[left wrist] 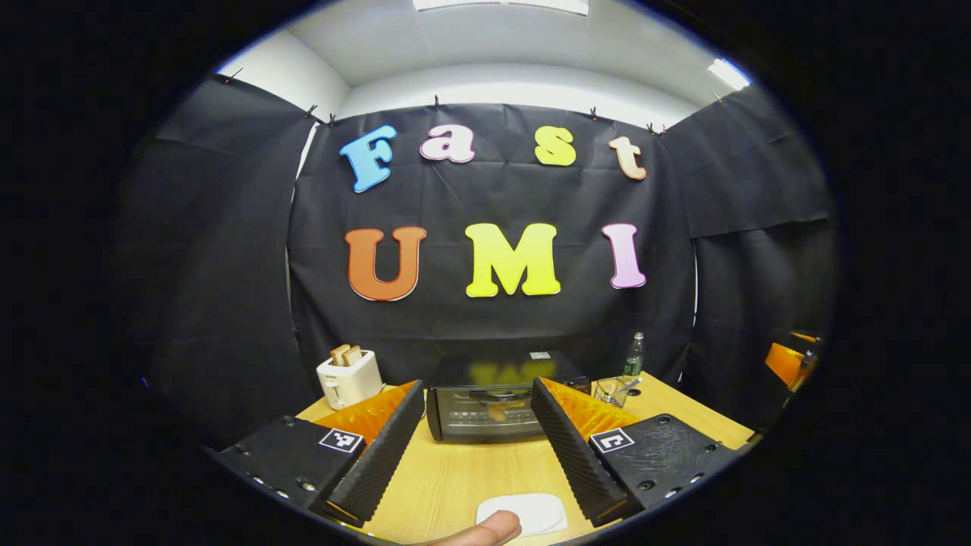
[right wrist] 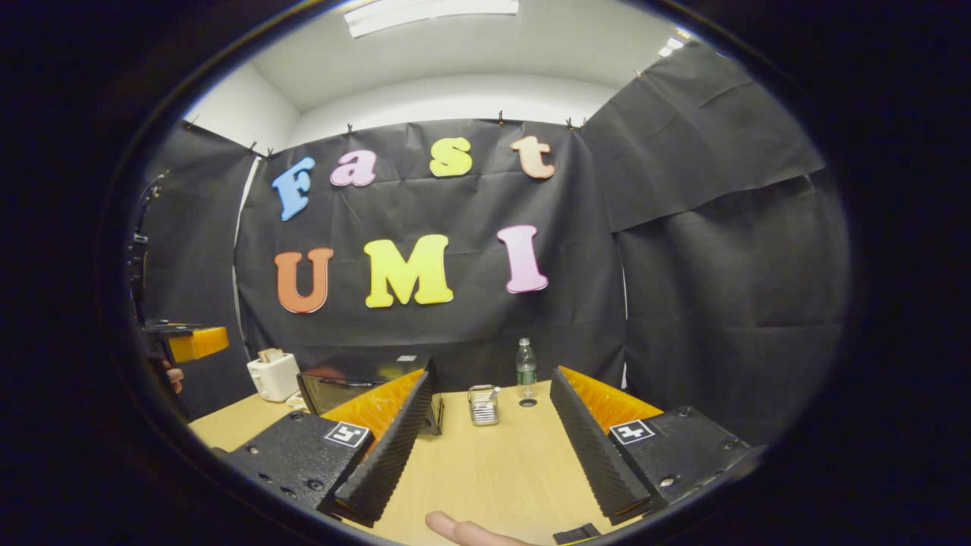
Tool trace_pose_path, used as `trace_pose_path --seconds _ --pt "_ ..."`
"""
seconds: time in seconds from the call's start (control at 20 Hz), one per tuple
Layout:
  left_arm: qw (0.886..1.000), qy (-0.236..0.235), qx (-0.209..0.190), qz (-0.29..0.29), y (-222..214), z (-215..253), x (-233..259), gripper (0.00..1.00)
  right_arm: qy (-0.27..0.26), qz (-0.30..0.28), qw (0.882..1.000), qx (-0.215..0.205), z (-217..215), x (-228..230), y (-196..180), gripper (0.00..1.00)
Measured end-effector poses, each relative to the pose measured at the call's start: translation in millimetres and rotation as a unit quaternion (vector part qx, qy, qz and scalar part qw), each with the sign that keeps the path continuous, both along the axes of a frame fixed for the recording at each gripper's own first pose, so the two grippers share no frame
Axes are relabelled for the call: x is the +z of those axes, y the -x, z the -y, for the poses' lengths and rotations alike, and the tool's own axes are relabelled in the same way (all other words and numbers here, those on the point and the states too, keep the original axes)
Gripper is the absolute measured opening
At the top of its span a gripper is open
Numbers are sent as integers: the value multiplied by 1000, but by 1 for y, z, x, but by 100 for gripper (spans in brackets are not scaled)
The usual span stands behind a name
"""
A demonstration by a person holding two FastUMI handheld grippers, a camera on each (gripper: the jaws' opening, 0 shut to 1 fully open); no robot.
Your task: Open the electric oven with the left hand, put the food in, and close the electric oven.
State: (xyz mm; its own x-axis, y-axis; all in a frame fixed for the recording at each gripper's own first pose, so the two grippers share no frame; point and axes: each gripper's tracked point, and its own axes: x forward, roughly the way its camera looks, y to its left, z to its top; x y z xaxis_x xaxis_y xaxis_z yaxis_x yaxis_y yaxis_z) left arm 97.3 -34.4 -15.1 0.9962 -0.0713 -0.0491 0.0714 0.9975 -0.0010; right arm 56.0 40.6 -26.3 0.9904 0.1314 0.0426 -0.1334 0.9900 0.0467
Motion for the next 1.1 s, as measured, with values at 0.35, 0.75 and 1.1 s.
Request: trace_pose_path --seconds 0.35,0.75,1.1 --pt "999 -5 15 33 71 -26 4 93 -6 -2 1000 23 -23 -2 33 100" --pt "998 -12 2 58 128 -35 4 93 27 26 999 20 -30 6 71 100" --pt "999 -20 -5 43 127 -26 -10 93 46 30 998 24 -29 0 81 100"
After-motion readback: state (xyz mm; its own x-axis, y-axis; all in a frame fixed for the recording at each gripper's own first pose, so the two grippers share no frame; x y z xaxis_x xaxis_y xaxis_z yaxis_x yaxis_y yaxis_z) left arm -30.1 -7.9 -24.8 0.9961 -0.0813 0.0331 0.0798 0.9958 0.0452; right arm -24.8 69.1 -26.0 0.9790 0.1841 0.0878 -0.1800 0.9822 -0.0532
